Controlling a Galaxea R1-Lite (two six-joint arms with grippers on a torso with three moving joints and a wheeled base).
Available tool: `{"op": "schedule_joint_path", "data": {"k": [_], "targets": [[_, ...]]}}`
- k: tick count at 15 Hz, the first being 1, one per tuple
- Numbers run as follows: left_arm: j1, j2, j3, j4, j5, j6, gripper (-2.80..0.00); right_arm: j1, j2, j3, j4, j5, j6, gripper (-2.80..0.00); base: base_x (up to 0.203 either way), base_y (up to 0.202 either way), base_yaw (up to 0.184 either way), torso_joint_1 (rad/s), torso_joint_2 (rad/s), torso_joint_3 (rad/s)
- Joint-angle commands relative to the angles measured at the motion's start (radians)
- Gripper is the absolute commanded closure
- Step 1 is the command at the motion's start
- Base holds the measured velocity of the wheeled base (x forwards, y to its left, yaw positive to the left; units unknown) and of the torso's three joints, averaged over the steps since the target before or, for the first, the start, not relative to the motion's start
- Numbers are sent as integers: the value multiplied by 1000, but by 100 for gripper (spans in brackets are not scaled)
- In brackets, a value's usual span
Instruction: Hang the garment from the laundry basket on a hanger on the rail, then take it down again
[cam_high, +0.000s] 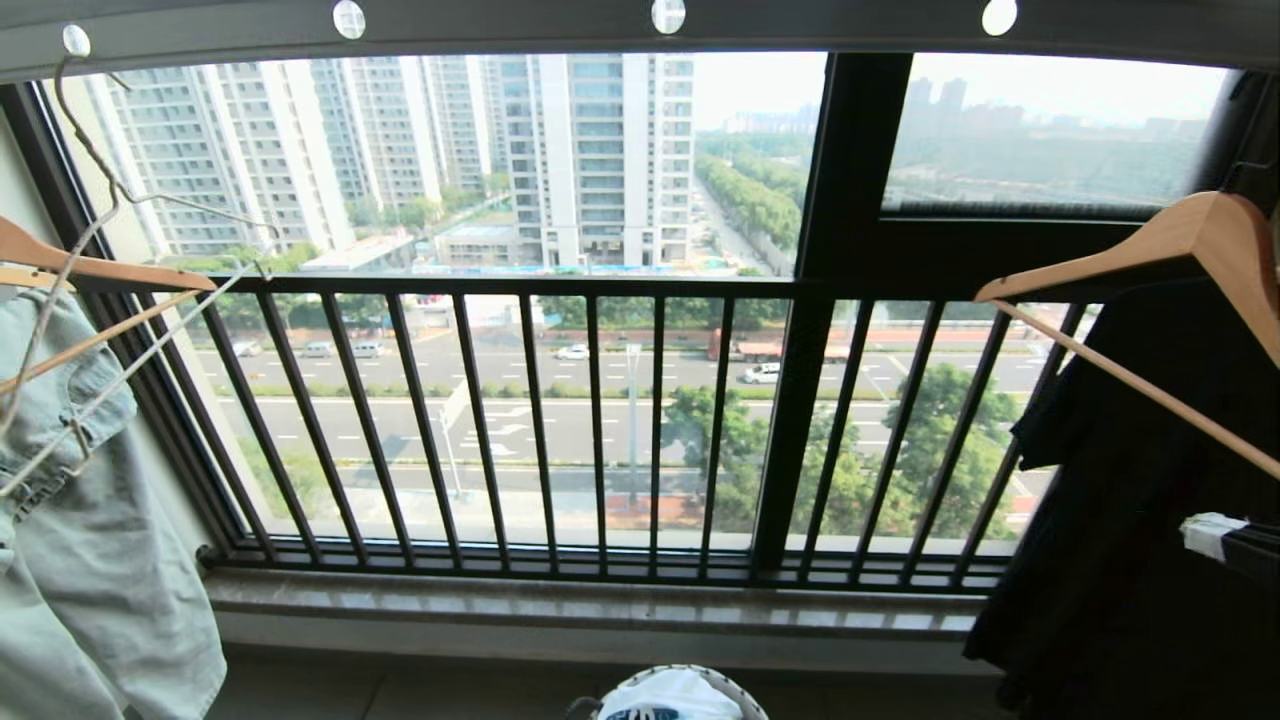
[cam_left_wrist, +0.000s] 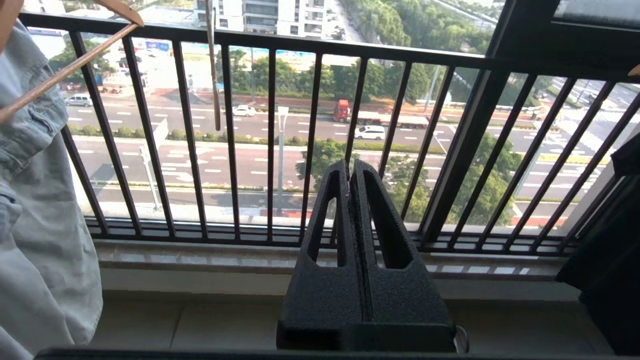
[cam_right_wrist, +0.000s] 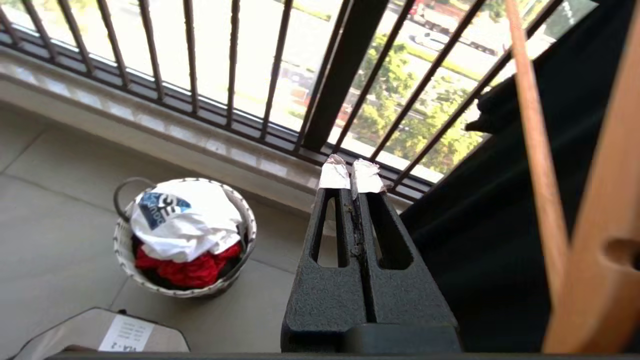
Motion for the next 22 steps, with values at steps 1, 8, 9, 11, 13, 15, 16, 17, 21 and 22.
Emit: {"op": "schedule_joint_path", "data": {"k": [1, 8, 9, 11, 13, 15, 16, 17, 21, 22], "targets": [[12, -53, -35, 2, 82, -60, 0, -156, -297, -39, 105, -36, -4, 0, 0, 0, 0, 0, 0, 0], [96, -240, 146, 8, -69, -5, 0, -375, -630, -90, 343, -5, -69, 0, 0, 0, 0, 0, 0, 0], [96, -265, 207, 5, -68, 22, 0, -375, -672, -25, 333, 5, -67, 0, 0, 0, 0, 0, 0, 0], [96, -309, 329, -14, -69, 69, 0, -376, -755, 133, 221, 78, -40, 0, 0, 0, 0, 0, 0, 0], [96, -327, 497, -116, -65, 119, 0, -376, -812, 337, 12, 187, -10, 0, 0, 0, 0, 0, 0, 0], [96, -333, 672, -294, -38, 168, 0, -377, -832, 512, -164, 254, 3, 0, 0, 0, 0, 0, 0, 0], [96, -334, 752, -377, -27, 200, 0, -377, -838, 578, -212, 299, 8, 0, 0, 0, 0, 0, 0, 0], [96, -335, 816, -438, -19, 230, 0, -377, -841, 625, -236, 329, 11, 0, 0, 0, 0, 0, 0, 0], [96, -336, 862, -441, -15, 247, 0, -378, -844, 683, -235, 309, 56, 0, 0, 0, 0, 0, 0, 0], [96, -336, 862, -441, -13, 224, 0, -378, -844, 683, -189, 295, 51, 0, 0, 0, 0, 0, 0, 0]]}}
